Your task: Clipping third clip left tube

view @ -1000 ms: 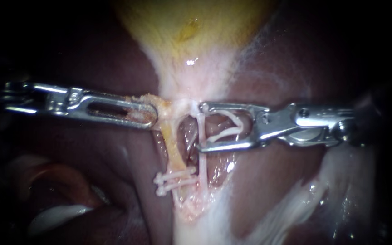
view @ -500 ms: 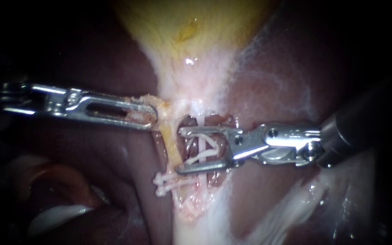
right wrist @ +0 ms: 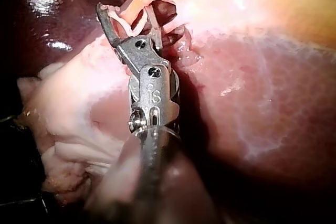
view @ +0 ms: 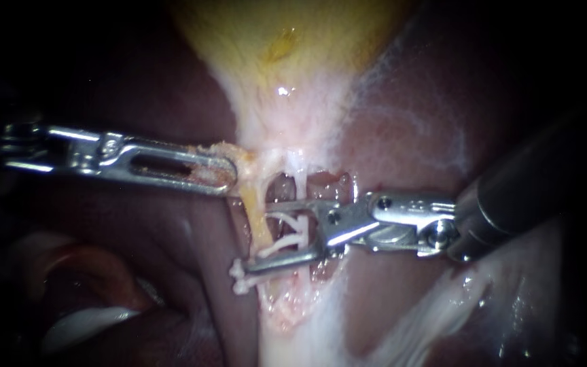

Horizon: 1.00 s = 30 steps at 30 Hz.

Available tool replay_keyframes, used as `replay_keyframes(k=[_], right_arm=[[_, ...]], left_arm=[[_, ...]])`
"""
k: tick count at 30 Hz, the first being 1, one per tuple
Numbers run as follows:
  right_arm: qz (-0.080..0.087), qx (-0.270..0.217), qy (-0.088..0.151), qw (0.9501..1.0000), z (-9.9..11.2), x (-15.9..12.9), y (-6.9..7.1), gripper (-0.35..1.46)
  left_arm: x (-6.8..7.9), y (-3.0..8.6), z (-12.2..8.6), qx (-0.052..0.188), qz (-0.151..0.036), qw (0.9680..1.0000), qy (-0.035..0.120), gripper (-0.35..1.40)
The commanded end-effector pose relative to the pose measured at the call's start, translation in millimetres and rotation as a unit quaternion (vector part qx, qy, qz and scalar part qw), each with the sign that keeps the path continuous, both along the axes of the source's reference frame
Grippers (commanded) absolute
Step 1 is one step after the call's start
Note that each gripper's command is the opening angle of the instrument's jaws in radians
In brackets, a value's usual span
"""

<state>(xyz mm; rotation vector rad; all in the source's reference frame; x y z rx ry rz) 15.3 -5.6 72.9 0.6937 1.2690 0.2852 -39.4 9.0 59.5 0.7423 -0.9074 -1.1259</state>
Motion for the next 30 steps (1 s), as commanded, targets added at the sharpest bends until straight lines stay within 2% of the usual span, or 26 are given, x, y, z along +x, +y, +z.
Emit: replay_keyframes(k=[1,7,12,22,30], right_arm=[[0.000,0.002,0.003,1.0000,0.0,0.2,0.1,0.47],[0.002,0.015,0.010,0.9998,0.1,1.6,0.4,0.47],[0.012,0.027,0.022,0.9993,0.1,2.3,0.9,0.47],[0.029,0.052,0.041,0.9974,-1.4,1.4,3.7,0.42],[0.031,0.072,0.037,0.9962,-1.5,0.9,3.9,0.30]], left_arm=[[-0.1,0.0,0.1,0.000,0.000,1.0000,0.000,-0.35],[-0.3,0.0,0.1,0.000,0.000,1.0000,0.001,-0.35],[-0.4,0.1,0.1,0.000,-0.001,1.0000,0.001,-0.35],[-0.6,0.1,0.2,0.000,-0.001,1.0000,0.001,-0.35],[-0.7,0.1,0.2,0.000,-0.001,1.0000,0.001,-0.35]])
